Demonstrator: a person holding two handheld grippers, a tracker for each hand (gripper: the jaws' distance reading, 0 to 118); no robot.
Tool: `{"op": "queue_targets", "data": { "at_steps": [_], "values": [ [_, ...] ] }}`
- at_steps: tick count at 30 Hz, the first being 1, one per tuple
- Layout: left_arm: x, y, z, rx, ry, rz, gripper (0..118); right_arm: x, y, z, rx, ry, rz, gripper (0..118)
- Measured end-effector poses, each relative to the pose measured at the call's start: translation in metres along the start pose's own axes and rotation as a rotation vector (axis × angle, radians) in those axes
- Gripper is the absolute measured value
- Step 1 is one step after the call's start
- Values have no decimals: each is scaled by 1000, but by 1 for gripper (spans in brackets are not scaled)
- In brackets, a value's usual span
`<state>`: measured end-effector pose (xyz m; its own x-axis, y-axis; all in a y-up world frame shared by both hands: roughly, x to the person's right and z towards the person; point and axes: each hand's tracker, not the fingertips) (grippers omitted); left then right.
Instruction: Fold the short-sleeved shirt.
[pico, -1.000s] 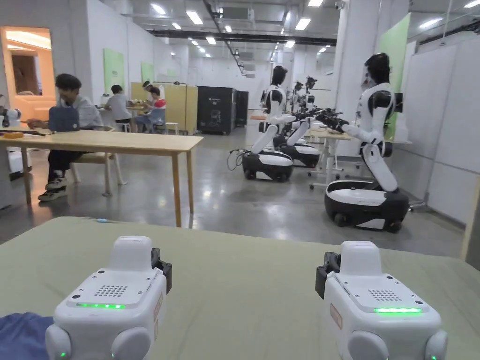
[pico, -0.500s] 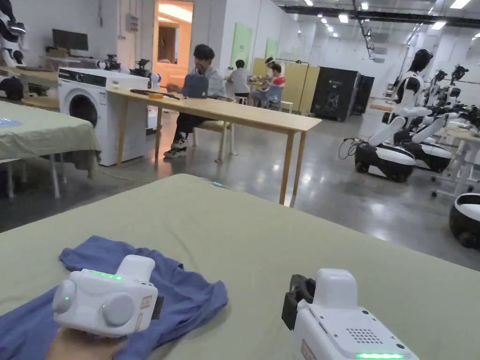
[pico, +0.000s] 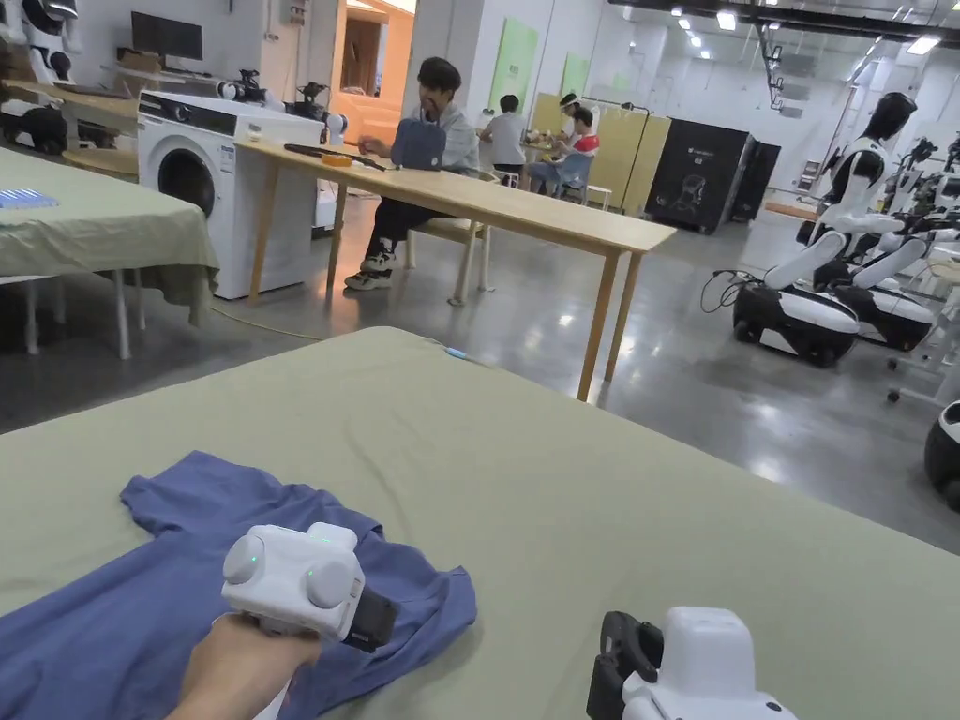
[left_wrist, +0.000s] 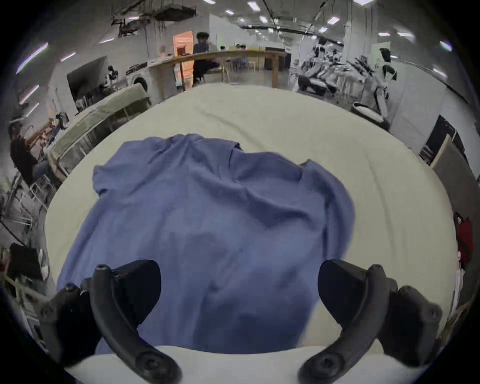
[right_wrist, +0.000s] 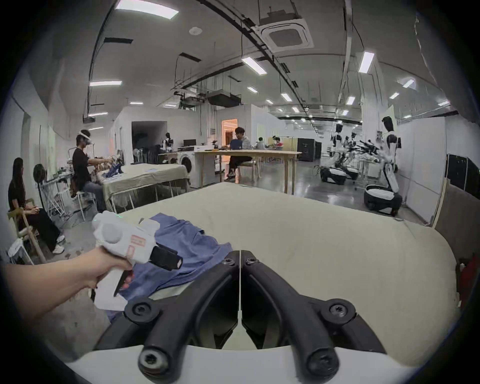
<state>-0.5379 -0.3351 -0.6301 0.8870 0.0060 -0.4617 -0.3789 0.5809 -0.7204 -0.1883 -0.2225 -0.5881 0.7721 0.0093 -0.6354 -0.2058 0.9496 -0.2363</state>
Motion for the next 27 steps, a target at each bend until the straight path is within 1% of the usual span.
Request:
{"op": "queue_targets", "data": {
  "at_steps": [1, 2, 3, 4, 5, 6, 7, 8, 9, 10, 12, 13, 16, 19, 20, 24, 27],
  "values": [
    [0, 1, -9, -13, 7, 10, 118, 1, -1, -2, -4, -4, -1, 2],
    [0, 0, -19, -33, 6, 15, 115, 2, -1, -1, -10, -10, -4, 2],
    [5, -9, -9, -69, 3, 6, 115, 4, -2, -3, -16, -13, -6, 2],
    [7, -18, -12, -157, -13, -30, 113, 5, -3, -4, -23, -17, -9, 2],
    [9, -26, -16, -224, -28, -67, 99, 7, -5, -5, -28, -22, -10, 2],
    [9, -28, -12, -126, -23, -41, 96, 9, -5, -5, -31, -26, -10, 2],
    [3, -19, -14, -111, -48, -25, 88, 12, -6, -5, -33, -30, -11, 2],
    [2, -18, -8, -101, -68, -31, 63, 14, -7, -4, -34, -33, -15, 2],
    [2, -18, -2, -65, -56, -64, 33, 17, -7, -4, -35, -38, -23, 2],
    [3, -19, 5, -40, -8, -98, 6, 20, -7, -4, -39, -40, -37, 2],
    [0, -7, 3, -79, -67, -66, 6, 27, -7, 0, -40, -50, -68, 2],
    [3, -6, 10, -58, -61, -78, 6, 31, -7, 4, -33, -56, -83, 2],
    [22, 8, 37, 58, -181, -97, 6, 48, -5, 20, -10, -89, -115, 2],
    [67, 26, 71, 189, -279, -178, 6, 72, -2, 39, 4, -152, -129, 2],
    [88, 33, 83, 202, -346, -197, 6, 81, -1, 48, 10, -175, -139, 2],
    [190, 49, 119, 269, -506, -304, 6, 119, 1, 93, 47, -272, -168, 2],
    [278, 37, 144, 275, -644, -390, 6, 148, -2, 126, 58, -348, -168, 2]
  ]
}}
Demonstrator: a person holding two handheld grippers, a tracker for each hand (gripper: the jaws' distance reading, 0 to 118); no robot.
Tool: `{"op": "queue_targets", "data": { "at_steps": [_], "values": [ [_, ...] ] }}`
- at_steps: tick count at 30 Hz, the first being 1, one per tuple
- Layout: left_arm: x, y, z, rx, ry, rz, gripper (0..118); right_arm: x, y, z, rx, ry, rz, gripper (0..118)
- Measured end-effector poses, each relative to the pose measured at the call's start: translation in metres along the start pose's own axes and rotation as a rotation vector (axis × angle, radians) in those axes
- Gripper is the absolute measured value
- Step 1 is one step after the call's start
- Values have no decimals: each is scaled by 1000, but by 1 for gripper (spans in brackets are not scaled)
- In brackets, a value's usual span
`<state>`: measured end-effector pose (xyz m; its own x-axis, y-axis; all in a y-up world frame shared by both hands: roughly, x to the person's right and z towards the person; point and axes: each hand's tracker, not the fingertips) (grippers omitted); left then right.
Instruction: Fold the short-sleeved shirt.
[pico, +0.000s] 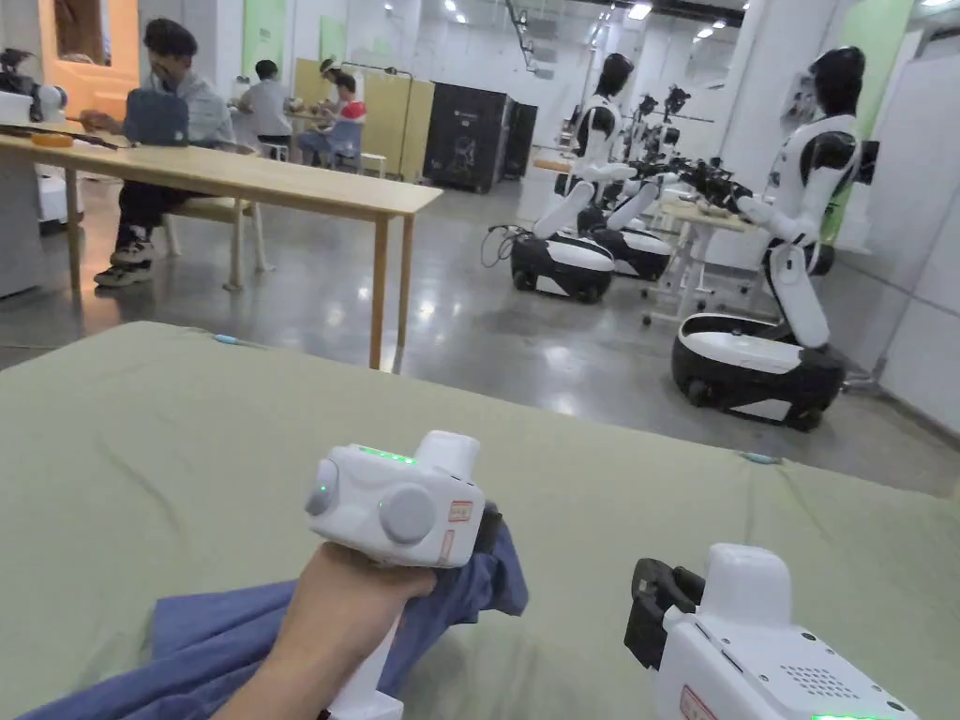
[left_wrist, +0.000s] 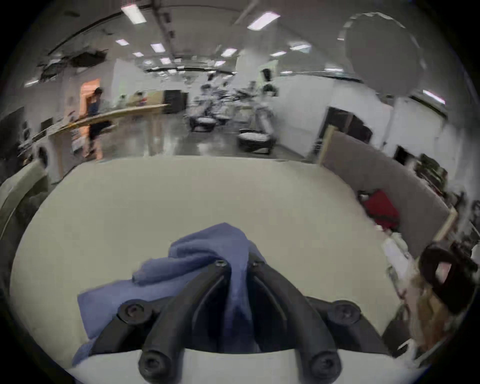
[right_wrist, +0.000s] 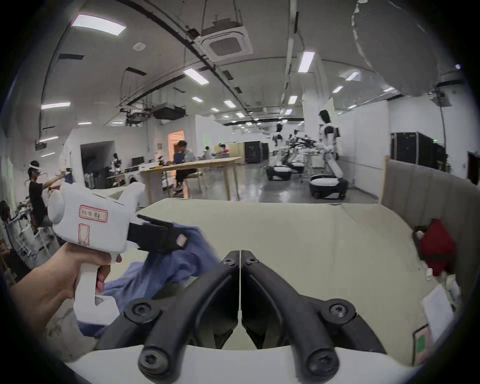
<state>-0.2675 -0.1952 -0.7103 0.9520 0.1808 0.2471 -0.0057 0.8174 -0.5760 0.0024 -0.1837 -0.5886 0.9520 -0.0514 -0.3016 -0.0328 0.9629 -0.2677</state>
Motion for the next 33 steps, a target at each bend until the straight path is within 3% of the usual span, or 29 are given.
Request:
{"op": "queue_targets", "data": {
  "at_steps": [5, 10, 14, 15, 16, 17, 22, 26, 28, 29, 31, 33],
  "values": [
    [130, -9, -76, -119, -118, -107, 6, 65, -4, 31, 2, -111, -26, 2],
    [201, -67, -167, -301, -18, -227, 6, 117, -17, 46, -27, -202, -30, 2],
    [218, -94, -191, -290, -18, -124, 11, 137, -23, 47, -45, -223, -34, 2],
    [217, -96, -190, -279, -25, -114, 25, 138, -23, 47, -49, -225, -33, 2],
    [217, -95, -174, -271, -35, -116, 66, 139, -23, 47, -52, -221, -33, 2],
    [216, -95, -168, -272, -32, -126, 118, 138, -22, 46, -54, -214, -34, 2],
    [187, -66, -87, -74, 21, -234, 114, 122, -24, 39, -68, -167, -19, 2],
    [142, -71, -6, 19, 68, -183, 113, 101, -31, 32, -81, -115, 0, 2],
    [108, -80, 26, 39, 130, -180, 105, 91, -37, 30, -77, -99, -3, 2],
    [92, -86, 43, 59, 187, -175, 83, 86, -40, 28, -80, -93, -5, 2],
    [62, -100, 71, 64, 272, -153, 7, 77, -45, 26, -83, -79, -15, 2],
    [33, -115, 100, 67, 359, -86, 0, 70, -50, 21, -95, -66, -27, 2]
  ]
}}
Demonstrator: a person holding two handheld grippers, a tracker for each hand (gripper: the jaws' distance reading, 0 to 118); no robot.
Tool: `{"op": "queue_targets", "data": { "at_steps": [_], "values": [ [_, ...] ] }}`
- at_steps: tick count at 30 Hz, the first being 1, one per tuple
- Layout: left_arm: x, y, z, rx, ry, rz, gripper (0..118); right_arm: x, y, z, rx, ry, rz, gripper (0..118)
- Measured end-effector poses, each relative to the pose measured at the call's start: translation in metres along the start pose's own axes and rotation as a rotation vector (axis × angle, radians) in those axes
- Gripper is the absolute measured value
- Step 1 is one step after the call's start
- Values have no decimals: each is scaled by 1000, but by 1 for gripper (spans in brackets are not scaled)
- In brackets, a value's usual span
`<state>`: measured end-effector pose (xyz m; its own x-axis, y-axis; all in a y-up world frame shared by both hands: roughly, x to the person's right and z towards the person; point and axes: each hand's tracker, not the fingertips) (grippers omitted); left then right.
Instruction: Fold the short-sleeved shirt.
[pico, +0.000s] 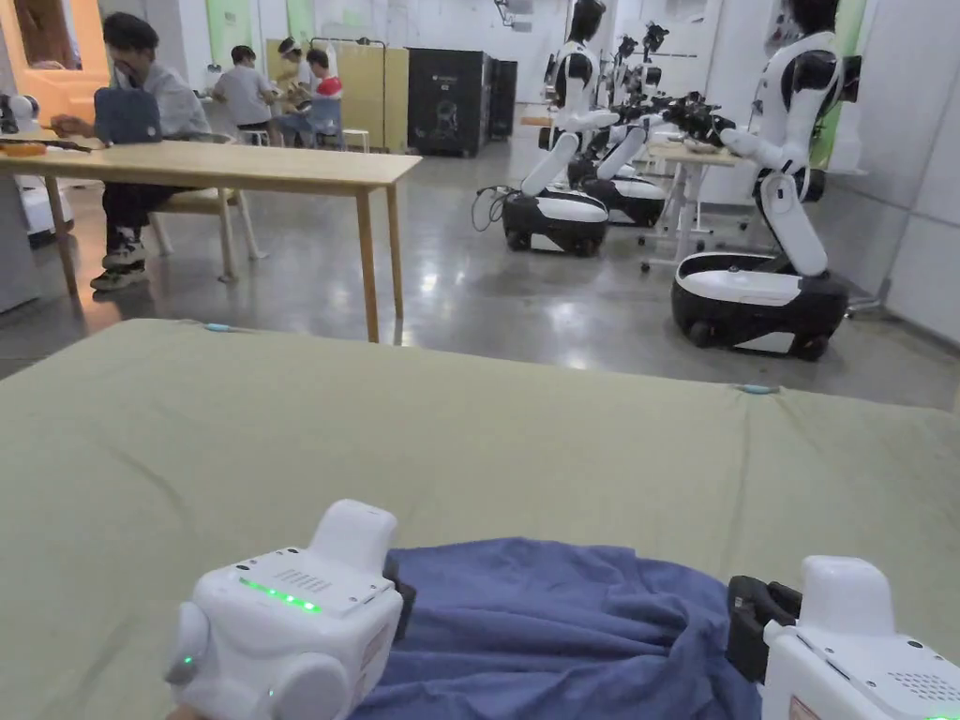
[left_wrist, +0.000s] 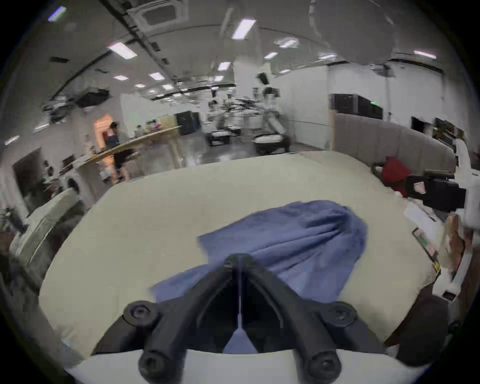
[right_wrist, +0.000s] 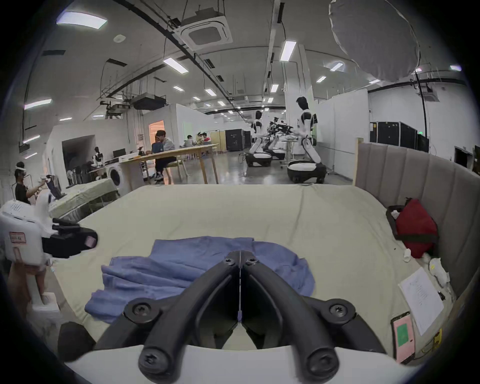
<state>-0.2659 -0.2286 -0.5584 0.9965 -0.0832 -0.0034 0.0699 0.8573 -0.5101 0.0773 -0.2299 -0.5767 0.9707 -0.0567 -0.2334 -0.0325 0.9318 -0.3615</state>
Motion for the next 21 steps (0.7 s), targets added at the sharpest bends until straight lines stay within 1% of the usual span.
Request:
{"op": "queue_targets", "data": {
  "at_steps": [1, 3, 5, 7, 9, 11, 13, 14, 15, 16, 17, 18, 19, 21],
  "values": [
    [-17, -8, 6, 0, -24, 35, 0, -3, -3, -2, -5, 5, -2, 2],
    [-49, -20, 4, -91, -26, 114, 0, -7, -6, -5, -15, 11, -8, 2],
    [-86, -31, -9, -127, 34, 182, 0, -11, -7, -6, -24, 19, -12, 2],
    [-121, -42, -31, -217, 107, 276, 0, -12, -8, -7, -28, 24, -14, 2],
    [-147, -50, -53, -274, 127, 354, 0, -12, -8, -6, -30, 23, -11, 2],
    [-156, -52, -74, -289, 151, 290, 0, -10, -7, -6, -32, 17, -2, 2],
    [-154, -49, -92, -286, 127, 281, 0, -6, -7, -9, -36, 5, 0, 2],
    [-153, -48, -102, -288, 114, 281, 14, -1, -7, -10, -40, 1, -1, 2],
    [-148, -47, -106, -293, 110, 277, 47, 1, -7, -11, -44, -4, -2, 2],
    [-145, -47, -119, -326, 120, 260, 97, 3, -8, -12, -49, -11, -4, 2],
    [-143, -49, -133, -361, 142, 243, 117, 5, -9, -13, -53, -15, -5, 2],
    [-139, -51, -141, -257, 168, 190, 114, 8, -10, -13, -56, -20, -5, 2],
    [-134, -49, -136, -353, 177, 220, 115, 10, -11, -13, -60, -26, -5, 2],
    [-126, -54, -150, -430, 188, 233, 114, 15, -14, -15, -69, -36, -7, 2]
  ]
}}
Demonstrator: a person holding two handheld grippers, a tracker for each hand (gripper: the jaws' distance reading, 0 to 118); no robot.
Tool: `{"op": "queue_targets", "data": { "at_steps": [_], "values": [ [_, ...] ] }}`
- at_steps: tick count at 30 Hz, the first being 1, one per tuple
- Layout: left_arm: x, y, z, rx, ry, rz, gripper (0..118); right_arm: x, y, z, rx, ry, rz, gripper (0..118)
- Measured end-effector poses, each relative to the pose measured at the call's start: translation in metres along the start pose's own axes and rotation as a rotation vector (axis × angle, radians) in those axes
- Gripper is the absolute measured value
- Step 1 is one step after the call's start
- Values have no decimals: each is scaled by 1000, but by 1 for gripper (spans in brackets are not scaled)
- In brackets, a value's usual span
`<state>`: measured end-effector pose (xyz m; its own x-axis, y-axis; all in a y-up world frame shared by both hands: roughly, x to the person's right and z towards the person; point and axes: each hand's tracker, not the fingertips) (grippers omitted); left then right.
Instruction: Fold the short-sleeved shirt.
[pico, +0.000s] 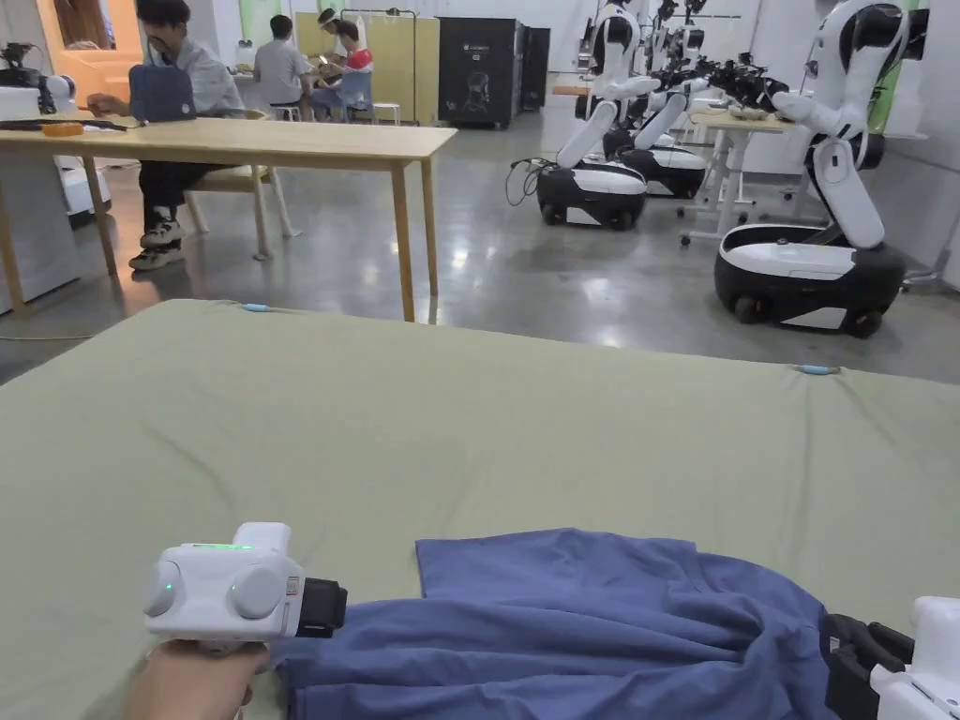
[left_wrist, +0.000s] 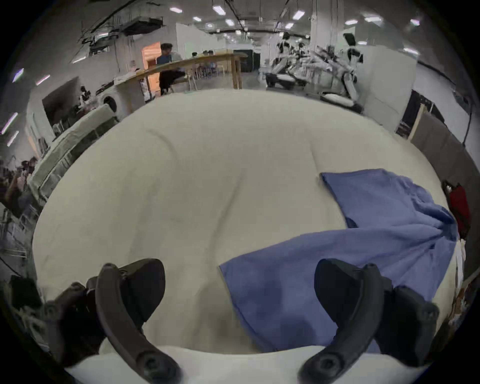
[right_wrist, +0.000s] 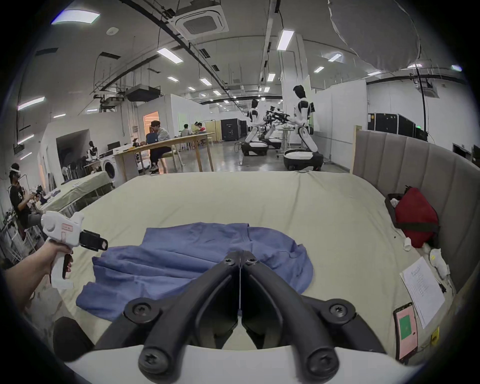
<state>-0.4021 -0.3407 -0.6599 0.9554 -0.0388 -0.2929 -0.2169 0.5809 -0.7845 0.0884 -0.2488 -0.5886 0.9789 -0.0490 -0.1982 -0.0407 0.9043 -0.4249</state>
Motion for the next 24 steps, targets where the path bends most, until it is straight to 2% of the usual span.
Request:
{"op": "queue_targets", "data": {
  "at_steps": [1, 3, 5, 6, 7, 8, 9, 13, 16, 18, 22, 23, 24],
  "values": [
    [5, -2, -6, -28, -7, 7, 112, 3, -2, -1, -5, -7, -4, 2],
    [8, 4, 1, -99, -32, 18, 88, 8, -4, -4, -15, -18, -10, 2],
    [18, -3, 1, -153, 12, -17, 82, 13, -4, -6, -22, -25, -15, 2],
    [7, 6, -26, -121, 3, -2, 74, 16, -4, -7, -24, -30, -16, 2],
    [9, 10, -26, -126, -5, 5, 58, 20, -4, -7, -25, -37, -15, 2],
    [14, 10, -21, -106, -12, -22, 21, 24, -3, -8, -25, -42, -17, 2],
    [18, 10, -16, -77, 2, -57, 3, 29, -3, -9, -26, -46, -25, 2],
    [12, 13, 0, -49, -105, -3, 2, 57, -1, -25, -68, -67, -79, 2],
    [0, 27, 20, 63, -187, 72, 2, 85, -2, -44, -112, -108, -85, 2],
    [11, 25, 58, 171, -175, 31, 2, 107, -2, -60, -148, -129, -103, 2],
    [24, 29, 82, 177, -182, -4, 2, 144, -3, -102, -250, -150, -125, 2],
    [25, 30, 84, 182, -189, -2, 2, 149, -4, -114, -285, -135, -123, 6],
    [27, 29, 86, 188, -193, 1, 2, 152, -5, -126, -315, -130, -112, 25]
  ]
}}
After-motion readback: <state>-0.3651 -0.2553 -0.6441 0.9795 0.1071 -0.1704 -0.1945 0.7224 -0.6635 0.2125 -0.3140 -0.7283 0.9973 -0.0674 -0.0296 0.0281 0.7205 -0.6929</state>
